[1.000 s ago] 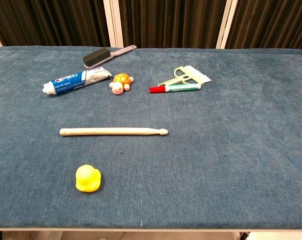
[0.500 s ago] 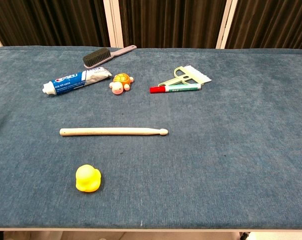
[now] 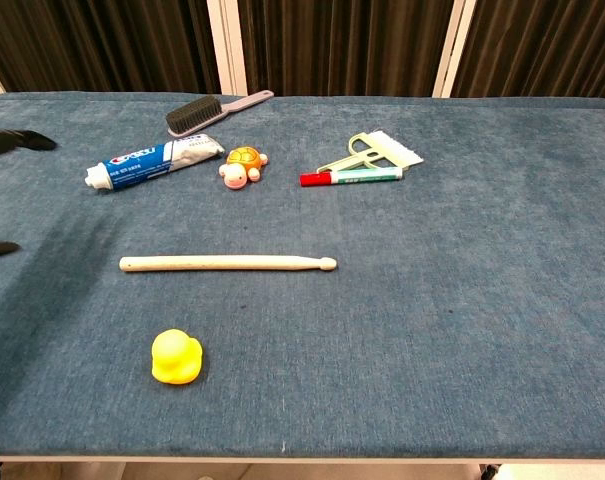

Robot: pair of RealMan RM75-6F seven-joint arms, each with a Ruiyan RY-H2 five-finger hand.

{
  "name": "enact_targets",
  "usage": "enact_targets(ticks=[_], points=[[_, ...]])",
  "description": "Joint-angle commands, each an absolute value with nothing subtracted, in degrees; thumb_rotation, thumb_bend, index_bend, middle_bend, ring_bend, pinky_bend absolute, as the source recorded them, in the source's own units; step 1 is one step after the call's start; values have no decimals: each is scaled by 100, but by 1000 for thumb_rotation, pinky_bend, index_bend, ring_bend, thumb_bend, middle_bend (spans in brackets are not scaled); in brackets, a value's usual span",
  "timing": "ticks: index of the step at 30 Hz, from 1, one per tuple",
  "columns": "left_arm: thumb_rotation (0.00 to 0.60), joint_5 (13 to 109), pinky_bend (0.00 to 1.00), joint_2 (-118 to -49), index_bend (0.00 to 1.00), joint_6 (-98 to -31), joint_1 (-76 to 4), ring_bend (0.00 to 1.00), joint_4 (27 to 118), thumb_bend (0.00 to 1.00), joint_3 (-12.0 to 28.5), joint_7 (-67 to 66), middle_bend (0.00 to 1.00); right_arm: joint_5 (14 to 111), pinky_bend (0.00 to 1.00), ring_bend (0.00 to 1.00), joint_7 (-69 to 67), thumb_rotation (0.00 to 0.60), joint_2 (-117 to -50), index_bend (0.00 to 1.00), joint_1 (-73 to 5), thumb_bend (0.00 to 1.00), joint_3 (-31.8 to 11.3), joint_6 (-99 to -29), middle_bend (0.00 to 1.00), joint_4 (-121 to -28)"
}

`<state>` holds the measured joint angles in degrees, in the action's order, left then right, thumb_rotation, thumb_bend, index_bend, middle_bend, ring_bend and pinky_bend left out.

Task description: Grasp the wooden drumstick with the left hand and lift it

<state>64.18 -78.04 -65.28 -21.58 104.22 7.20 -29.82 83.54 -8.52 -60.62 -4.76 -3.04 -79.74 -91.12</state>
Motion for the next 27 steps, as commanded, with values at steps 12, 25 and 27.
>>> enact_targets(ticks=[12,25,27], points=[[600,5883,77,-8902,140,-6765,-2684,4,10548,188,785,-3810,167,8309,0,89,-850,600,-6039,179,-497,182,-304,-7908,136,-9145],[600,5446,77,-9810,222,-6743,-3443,47,10091,195,1042,-4542,240,8234,0,89,-876,600,-5983,179,-514,182,-296,-7805,136,-9194],[600,5381,77,-9913,222,-6770,-3500,61,10010,206,1067,-4574,263,8218,0,89,-881,600,-5978,180,-518,182,-297,-7784,136,-9204]])
